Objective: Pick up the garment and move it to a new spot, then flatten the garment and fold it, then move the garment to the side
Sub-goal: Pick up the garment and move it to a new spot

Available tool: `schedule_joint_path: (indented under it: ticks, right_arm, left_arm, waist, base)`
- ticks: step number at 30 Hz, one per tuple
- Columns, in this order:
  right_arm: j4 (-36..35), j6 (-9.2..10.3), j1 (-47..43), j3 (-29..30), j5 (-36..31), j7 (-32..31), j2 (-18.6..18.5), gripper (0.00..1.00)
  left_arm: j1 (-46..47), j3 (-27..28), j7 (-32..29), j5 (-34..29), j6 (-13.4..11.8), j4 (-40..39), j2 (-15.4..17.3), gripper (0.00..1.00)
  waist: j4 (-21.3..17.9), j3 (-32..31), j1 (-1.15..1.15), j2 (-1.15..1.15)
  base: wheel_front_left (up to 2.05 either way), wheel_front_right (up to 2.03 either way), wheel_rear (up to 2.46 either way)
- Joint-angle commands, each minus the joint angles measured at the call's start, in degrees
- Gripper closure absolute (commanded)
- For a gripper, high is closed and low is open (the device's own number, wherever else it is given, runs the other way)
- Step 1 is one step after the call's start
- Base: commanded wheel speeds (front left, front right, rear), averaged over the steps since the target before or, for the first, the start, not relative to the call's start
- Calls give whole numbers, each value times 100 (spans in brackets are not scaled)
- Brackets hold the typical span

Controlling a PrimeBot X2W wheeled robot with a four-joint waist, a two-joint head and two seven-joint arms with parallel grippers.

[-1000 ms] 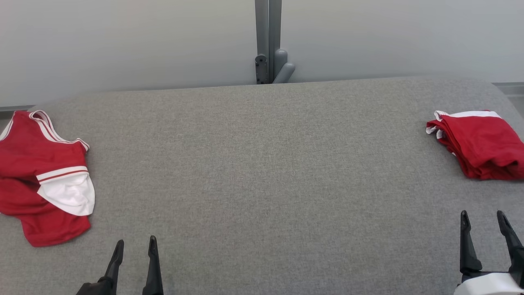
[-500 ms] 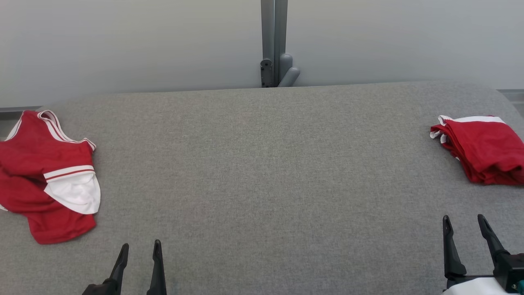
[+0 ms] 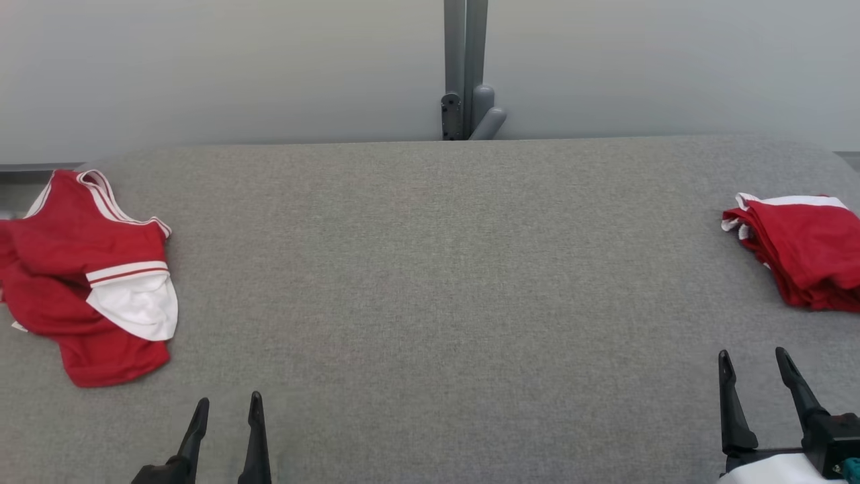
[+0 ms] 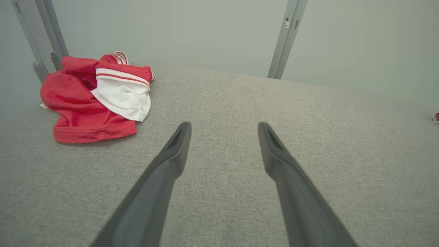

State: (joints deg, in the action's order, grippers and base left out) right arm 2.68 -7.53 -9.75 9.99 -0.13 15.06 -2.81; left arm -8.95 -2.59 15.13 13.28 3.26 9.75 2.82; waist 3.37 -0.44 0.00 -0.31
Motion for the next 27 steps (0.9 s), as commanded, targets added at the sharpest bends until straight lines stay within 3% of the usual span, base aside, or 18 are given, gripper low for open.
schedule_joint_path:
  ticks: [1, 16, 27]
  right_arm:
    - [-42, 8, -35, -32, 8, 16, -16, 0]
    - [41, 8, 106, -491, -52, 16, -16, 0]
    - [331, 8, 606, -1182, -86, 16, -78, 0]
  left_arm:
    - [49, 19, 1, -53, -20, 5, 15, 0]
    - [-167, 389, 2, -112, -80, -104, 15, 0]
    - [-367, 860, 1, 240, -385, -489, 13, 0]
  waist:
    - [193, -12, 0, 31]
    - [2385, -129, 0, 31]
    - [2603, 32, 0, 31]
  base:
    - [0, 0, 0]
    - [0, 0, 0]
    - [0, 0, 0]
